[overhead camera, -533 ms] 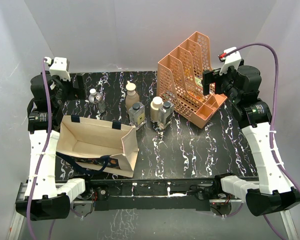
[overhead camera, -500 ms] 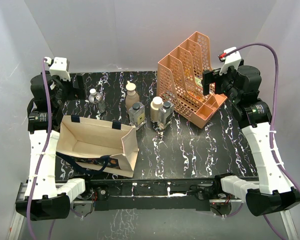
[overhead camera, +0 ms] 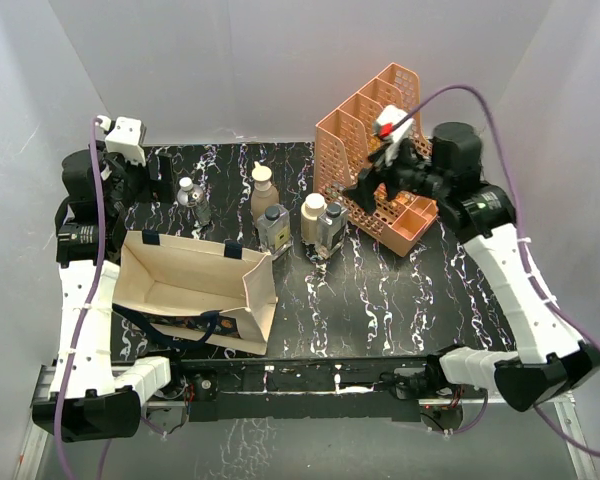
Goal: Place the personal care products into the canvas bag
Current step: Adjust the object.
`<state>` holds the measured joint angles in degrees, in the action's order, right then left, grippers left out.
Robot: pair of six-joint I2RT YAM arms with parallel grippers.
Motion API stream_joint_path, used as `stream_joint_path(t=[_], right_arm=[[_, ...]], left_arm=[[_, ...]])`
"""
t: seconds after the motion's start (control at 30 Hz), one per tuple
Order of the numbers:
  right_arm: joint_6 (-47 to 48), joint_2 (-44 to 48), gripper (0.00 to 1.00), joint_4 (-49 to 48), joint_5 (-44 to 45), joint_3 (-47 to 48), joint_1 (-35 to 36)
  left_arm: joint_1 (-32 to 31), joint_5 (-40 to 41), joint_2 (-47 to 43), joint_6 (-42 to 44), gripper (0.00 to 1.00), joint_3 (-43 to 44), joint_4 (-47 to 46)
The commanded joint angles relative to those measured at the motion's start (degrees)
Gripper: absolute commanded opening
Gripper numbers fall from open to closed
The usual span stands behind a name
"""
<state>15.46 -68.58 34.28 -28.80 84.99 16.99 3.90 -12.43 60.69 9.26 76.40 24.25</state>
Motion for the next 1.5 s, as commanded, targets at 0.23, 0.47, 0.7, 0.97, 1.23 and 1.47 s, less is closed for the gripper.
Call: stream_joint_path(t=[0.23, 0.47, 0.7, 0.97, 1.23, 1.47], right_arm=[[5.96, -14.51, 0.98, 0.06, -0.13, 9.98, 25.25], [7.10, -21.88, 0.96, 2.80, -1.56, 14.89, 34.19], [7.86, -25.72, 0.95, 4.48, 5.90, 18.39, 41.81], [3.92, -29.13, 0.94, 5.49, 16.59, 21.74, 44.57], [8.53, -26.79, 0.92, 4.51, 25.92, 16.48, 50.04], [12.87, -23.32, 0.93, 5.70, 35.59, 10.69, 52.53]], left_arm=[[0.62, -2.42, 0.91, 1.00, 0.97, -2.83, -2.64], [1.70, -4.44, 0.96, -0.13, 0.97, -3.44, -3.31], [2.58, -5.76, 0.84, -0.76, 0.97, -2.98, -3.34], [2.69, -8.08, 0.42, -1.23, 0.97, -3.51, -3.57], [2.94, -9.07, 0.28, -1.55, 0.97, -3.98, -3.77], [3.39, -9.37, 0.04, -1.01, 0.97, -4.06, -3.41]])
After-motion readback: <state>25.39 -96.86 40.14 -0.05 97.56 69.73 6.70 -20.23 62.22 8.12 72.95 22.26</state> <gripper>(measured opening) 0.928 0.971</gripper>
